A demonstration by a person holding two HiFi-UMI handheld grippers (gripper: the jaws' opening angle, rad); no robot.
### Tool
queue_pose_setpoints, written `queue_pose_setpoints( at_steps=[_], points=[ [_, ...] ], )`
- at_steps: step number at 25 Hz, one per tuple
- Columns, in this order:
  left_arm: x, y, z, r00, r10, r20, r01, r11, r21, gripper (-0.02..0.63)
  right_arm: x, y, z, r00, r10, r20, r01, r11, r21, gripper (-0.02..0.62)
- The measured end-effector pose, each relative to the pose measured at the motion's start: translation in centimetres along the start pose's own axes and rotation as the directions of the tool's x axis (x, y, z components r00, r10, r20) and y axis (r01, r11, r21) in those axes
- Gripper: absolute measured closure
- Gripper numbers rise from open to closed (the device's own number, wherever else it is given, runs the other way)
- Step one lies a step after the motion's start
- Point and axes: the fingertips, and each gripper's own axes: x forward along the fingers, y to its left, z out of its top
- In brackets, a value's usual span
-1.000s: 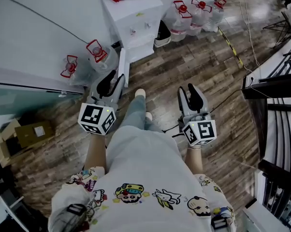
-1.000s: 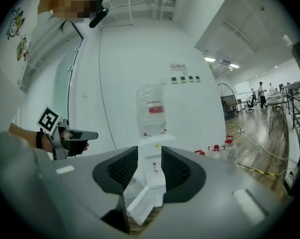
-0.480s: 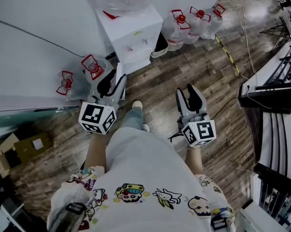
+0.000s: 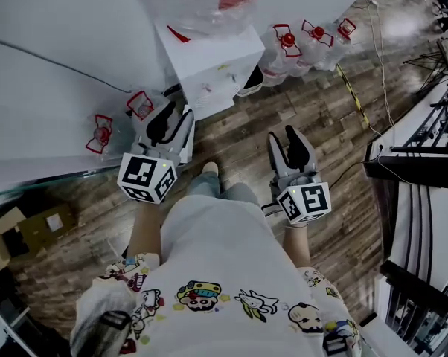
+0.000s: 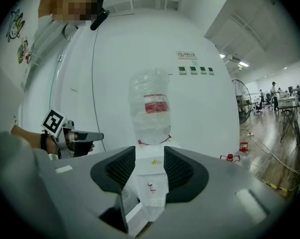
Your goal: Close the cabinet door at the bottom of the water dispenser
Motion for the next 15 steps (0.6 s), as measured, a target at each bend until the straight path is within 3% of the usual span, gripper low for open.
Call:
queue_pose_setpoints(
  at_steps=[8, 15],
  points=[
    [-0.7, 3.4, -0.2, 0.996, 0.09, -0.001, -0.09, 0.996, -0.023, 0.446, 4.5, 1.7, -0.5, 0.993, 0.111, -0.039, -0.111, 0.994, -0.02, 0.419],
    [-0.7, 4.9, -0.3, 0.972, 0.235, 0.0, -0.235, 0.97, -0.055, 0.446, 8.3, 1.7, 0.2, 0.962, 0.264, -0.074, -0.267, 0.963, -0.035, 0.419]
  ],
)
